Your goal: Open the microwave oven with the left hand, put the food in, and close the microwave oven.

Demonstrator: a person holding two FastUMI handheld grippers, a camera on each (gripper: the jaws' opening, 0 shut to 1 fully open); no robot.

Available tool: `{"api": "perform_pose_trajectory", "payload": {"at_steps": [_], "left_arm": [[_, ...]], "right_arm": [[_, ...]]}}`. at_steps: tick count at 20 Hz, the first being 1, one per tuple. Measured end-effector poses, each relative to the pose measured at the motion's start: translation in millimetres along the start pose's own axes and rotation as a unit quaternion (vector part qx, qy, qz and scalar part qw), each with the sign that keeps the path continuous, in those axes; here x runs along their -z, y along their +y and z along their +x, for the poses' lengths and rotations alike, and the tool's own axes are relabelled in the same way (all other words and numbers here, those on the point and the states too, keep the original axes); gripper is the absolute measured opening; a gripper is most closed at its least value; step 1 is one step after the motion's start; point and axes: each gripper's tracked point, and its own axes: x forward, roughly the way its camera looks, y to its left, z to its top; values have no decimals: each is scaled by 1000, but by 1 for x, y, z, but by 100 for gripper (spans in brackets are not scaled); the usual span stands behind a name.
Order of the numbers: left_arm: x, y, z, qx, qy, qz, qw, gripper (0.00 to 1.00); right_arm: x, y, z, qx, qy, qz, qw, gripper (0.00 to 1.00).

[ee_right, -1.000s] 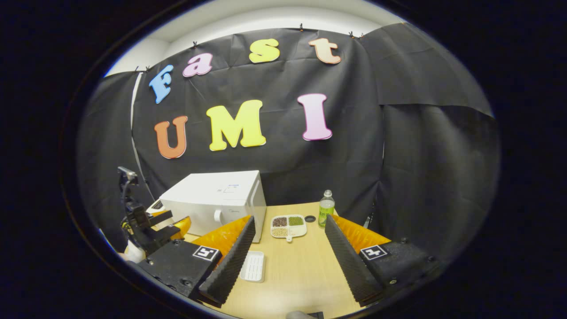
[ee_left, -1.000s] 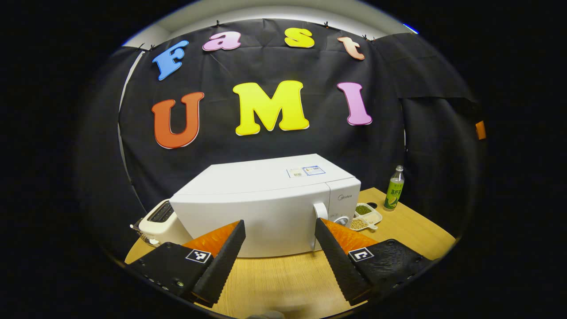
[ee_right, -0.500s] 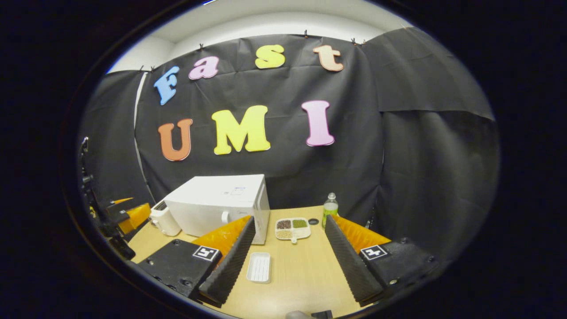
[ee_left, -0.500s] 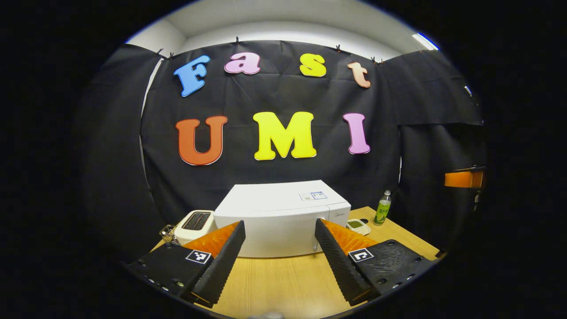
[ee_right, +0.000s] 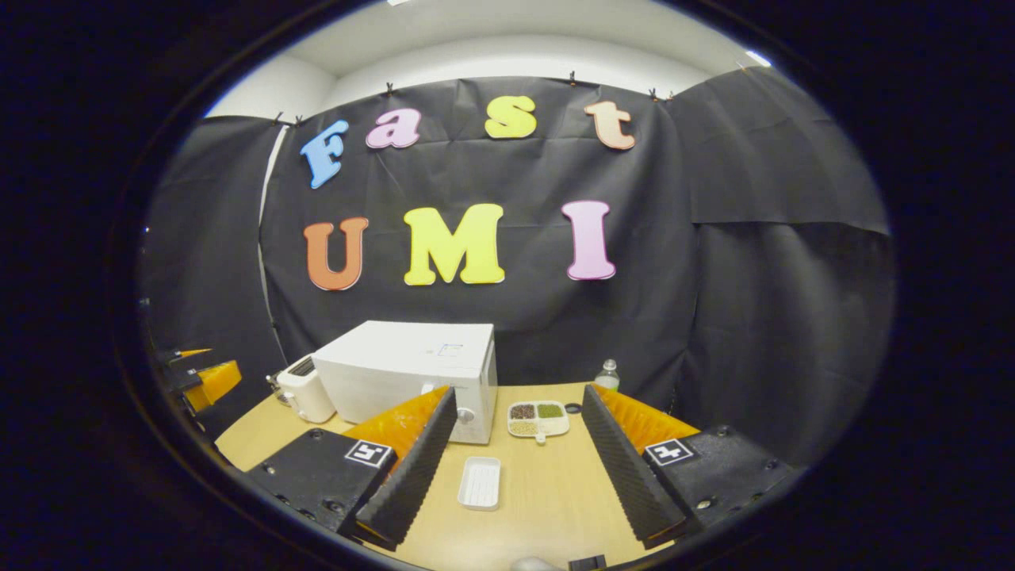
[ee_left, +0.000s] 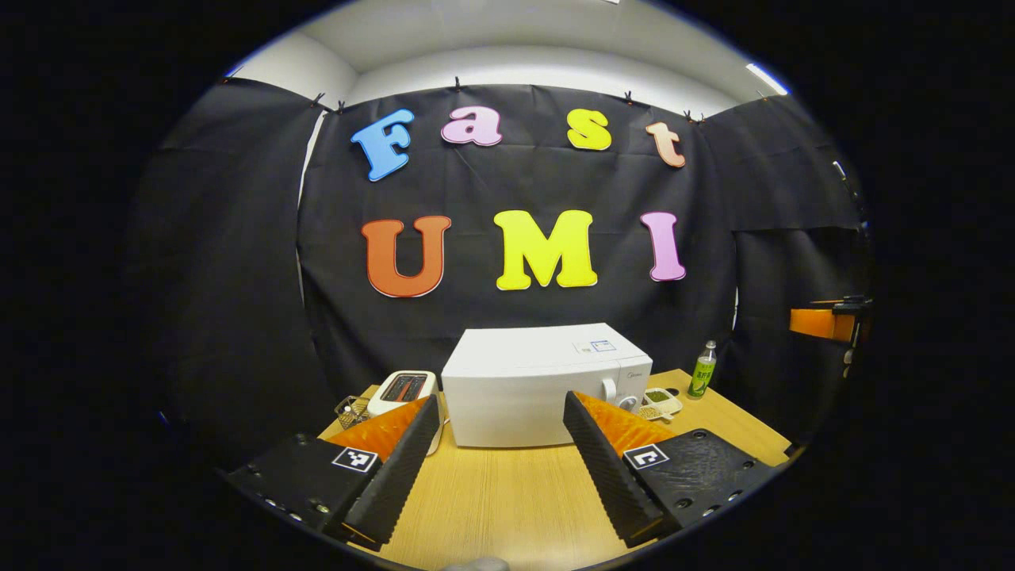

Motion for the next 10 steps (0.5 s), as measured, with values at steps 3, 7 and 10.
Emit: {"api": "perform_pose_trajectory", "payload": {"at_steps": [3, 7, 10], "left_arm": [[-6, 7, -8, -4, -8, -2, 1000, 96], [-12, 14, -14, -6, -16, -2, 1000, 96], [-14, 20, -18, -7, -16, -5, 1000, 96]], "right_arm": [[1, 11, -5, -8, -1, 2, 1000, 92], [0, 22, -9, -14, -3, -1, 1000, 92], [-3, 29, -12, -16, -7, -3, 1000, 92]]}}
